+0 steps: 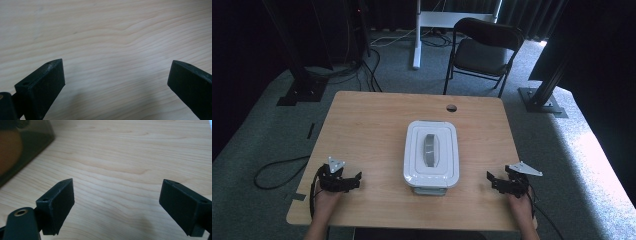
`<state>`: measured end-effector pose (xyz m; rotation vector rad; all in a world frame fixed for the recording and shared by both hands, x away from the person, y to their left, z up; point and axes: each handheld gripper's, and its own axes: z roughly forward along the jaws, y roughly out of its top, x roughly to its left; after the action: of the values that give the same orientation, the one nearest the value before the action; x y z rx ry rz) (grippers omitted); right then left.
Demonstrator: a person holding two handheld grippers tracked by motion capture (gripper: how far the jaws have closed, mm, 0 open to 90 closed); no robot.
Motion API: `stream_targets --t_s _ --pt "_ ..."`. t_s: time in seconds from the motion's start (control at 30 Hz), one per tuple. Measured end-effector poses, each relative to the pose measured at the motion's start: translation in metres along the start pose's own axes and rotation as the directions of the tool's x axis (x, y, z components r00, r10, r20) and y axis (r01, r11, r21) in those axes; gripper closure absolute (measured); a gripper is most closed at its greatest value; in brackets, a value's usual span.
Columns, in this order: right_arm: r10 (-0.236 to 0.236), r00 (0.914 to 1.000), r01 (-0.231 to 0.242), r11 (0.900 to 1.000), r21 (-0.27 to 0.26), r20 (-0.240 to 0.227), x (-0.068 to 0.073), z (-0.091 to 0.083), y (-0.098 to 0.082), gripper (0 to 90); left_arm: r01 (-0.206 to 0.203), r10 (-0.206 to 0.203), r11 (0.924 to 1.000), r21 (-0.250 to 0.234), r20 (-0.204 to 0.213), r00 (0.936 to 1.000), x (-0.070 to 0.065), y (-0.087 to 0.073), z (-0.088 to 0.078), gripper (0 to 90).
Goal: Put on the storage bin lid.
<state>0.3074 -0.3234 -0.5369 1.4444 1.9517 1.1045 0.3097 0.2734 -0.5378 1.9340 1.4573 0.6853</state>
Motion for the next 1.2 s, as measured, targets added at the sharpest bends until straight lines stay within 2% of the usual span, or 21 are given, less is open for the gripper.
stream_targets --t_s 0.17,0.23,0.3,0.5,0.63,0.7,0.73,0.77,0.8,0.87,1.03,1.2 --pt "0.026 0.9964 -0.029 0.999 0.026 0.08 -0.002 0.001 -0.002 12.3 0.045 -0.044 0.9984 0.033 -0.051 0.9978 0.015 -0.006 -0.002 1.6" --pt "0.041 0.995 -0.045 0.998 0.043 0.091 -0.005 0.002 -0.003 12.3 0.053 -0.049 0.9969 0.058 -0.077 0.9958 0.019 -0.007 -0.001 1.6" --pt "0.055 0.9904 -0.064 0.996 0.062 0.127 -0.007 0.004 -0.003 12.3 0.077 -0.071 0.9944 0.072 -0.091 0.9933 0.024 -0.008 0.001 1.6" --pt "0.088 0.9801 -0.105 0.99 0.09 0.178 -0.014 0.008 -0.006 12.3 0.128 -0.116 0.9887 0.078 -0.139 0.9834 0.031 -0.009 0.0 1.6" --pt "0.114 0.9721 -0.139 0.984 0.109 0.205 -0.019 0.009 -0.007 12.2 0.138 -0.127 0.9881 0.068 -0.145 0.9812 0.033 -0.011 -0.001 1.6" --pt "0.111 0.9704 -0.137 0.984 0.111 0.215 -0.019 0.01 -0.007 12.2 0.147 -0.137 0.9867 0.068 -0.139 0.9809 0.035 -0.013 -0.001 0.9" --pt "0.106 0.9701 -0.133 0.984 0.115 0.218 -0.018 0.01 -0.007 12.2 0.165 -0.154 0.9839 0.07 -0.135 0.9788 0.037 -0.013 0.0 0.1" --pt "0.088 0.9693 -0.119 0.985 0.126 0.23 -0.017 0.011 -0.006 12.2 0.173 -0.163 0.9823 0.071 -0.133 0.9776 0.039 -0.014 -0.001 0.1" --pt "0.072 0.967 -0.107 0.985 0.134 0.245 -0.015 0.012 -0.006 11.9 0.181 -0.17 0.9812 0.069 -0.142 0.9753 0.04 -0.014 -0.001 0.0" --pt "0.076 0.9665 -0.112 0.985 0.133 0.245 -0.014 0.014 -0.005 11.7 0.19 -0.179 0.9797 0.063 -0.155 0.9716 0.042 -0.015 -0.001 0.1" --pt "0.079 0.9666 -0.114 0.984 0.133 0.244 -0.015 0.015 -0.004 11.6 0.186 -0.175 0.9805 0.064 -0.143 0.9741 0.044 -0.015 -0.001 0.0" --pt "0.089 0.962 -0.126 0.983 0.131 0.258 -0.015 0.017 -0.003 11.7 0.183 -0.172 0.981 0.065 -0.142 0.9748 0.044 -0.014 0.0 0.0"
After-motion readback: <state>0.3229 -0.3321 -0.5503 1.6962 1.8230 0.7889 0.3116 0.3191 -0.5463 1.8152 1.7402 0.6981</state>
